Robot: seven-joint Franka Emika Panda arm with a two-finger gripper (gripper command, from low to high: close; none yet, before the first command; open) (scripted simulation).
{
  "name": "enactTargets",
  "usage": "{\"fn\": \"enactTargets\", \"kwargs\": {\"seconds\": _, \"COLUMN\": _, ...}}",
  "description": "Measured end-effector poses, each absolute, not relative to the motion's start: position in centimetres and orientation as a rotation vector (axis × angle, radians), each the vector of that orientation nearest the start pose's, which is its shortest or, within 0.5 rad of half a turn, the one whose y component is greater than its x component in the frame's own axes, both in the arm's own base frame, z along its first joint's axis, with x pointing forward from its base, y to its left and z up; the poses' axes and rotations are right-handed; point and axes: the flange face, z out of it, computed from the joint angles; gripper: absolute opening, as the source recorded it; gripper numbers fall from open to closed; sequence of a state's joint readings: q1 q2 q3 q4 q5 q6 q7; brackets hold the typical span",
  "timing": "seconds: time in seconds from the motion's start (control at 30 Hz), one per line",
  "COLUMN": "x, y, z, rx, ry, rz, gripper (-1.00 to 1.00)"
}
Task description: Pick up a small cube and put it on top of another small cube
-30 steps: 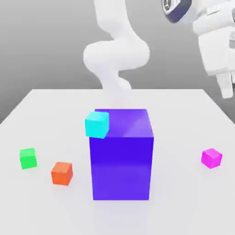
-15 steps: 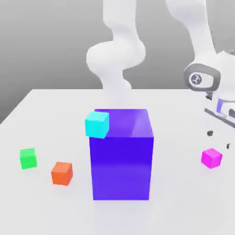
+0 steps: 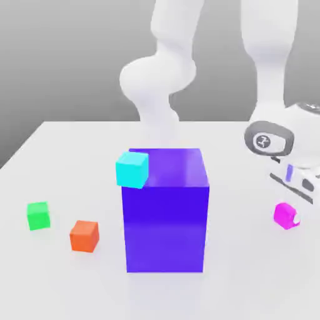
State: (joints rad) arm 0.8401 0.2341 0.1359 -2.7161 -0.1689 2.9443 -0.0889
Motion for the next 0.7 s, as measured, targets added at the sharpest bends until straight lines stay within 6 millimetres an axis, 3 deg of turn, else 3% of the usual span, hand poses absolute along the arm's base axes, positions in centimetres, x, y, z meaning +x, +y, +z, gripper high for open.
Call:
{"fn": "enactTargets", "kwargs": {"seconds": 0.13, "x": 20.0, "y": 34.0, "z": 18.6, "rx": -2.546, "ry": -1.838, "rz": 0.012, "gripper": -1.00}}
{"fn": "enactTargets", "kwargs": {"seconds": 0.23, "x": 21.4, "y": 34.8, "z": 19.5, "rx": -2.466, "ry": -1.940, "rz": 0.009, "gripper": -1.00}}
{"fn": "enactTargets", "kwargs": {"seconds": 0.43, "x": 29.3, "y": 32.3, "z": 21.3, "rx": -2.414, "ry": -2.033, "rz": -0.040, "gripper": -1.00}}
{"fn": "enactTargets", "kwargs": {"seconds": 0.7, "x": 39.8, "y": 24.5, "z": 23.9, "rx": -2.411, "ry": -2.128, "rz": -0.086, "gripper": -1.00}}
